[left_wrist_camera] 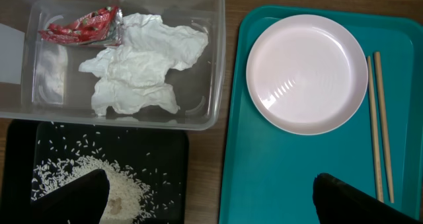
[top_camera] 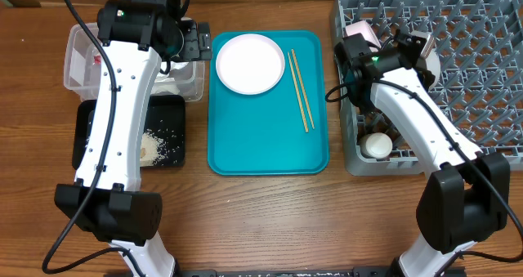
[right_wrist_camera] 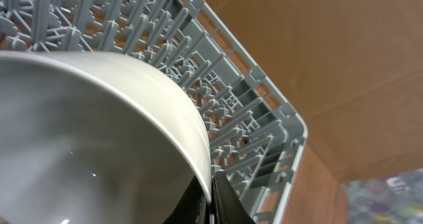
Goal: Sort waste into correct bins and load items into the dishwasher
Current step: 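Move the right gripper back over the teal tray toward the white plate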
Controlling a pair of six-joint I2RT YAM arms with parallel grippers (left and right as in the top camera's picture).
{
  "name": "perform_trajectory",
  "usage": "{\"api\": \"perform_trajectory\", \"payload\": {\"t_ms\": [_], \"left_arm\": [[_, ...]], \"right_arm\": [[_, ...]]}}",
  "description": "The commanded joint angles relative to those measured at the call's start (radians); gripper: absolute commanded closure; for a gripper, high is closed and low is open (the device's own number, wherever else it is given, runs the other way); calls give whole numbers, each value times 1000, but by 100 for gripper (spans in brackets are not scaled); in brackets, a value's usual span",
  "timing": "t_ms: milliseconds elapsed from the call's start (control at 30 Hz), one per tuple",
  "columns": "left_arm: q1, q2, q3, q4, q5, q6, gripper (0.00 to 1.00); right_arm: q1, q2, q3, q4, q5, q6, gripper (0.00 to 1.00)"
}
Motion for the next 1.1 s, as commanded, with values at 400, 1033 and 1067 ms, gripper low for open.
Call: {"api": "perform_trajectory", "payload": {"t_ms": [400, 1033, 1067], "left_arm": [[-2, -18, 13, 2, -7, -17, 0], [-2, -18, 13, 2, -7, -16, 0], [-2, -18, 13, 2, -7, -17, 0]], "right_arm": [[25, 7, -111, 111, -6, 27, 96], [107, 7, -117, 107, 156, 27, 96], [107, 7, -117, 108, 178, 27, 96]]}}
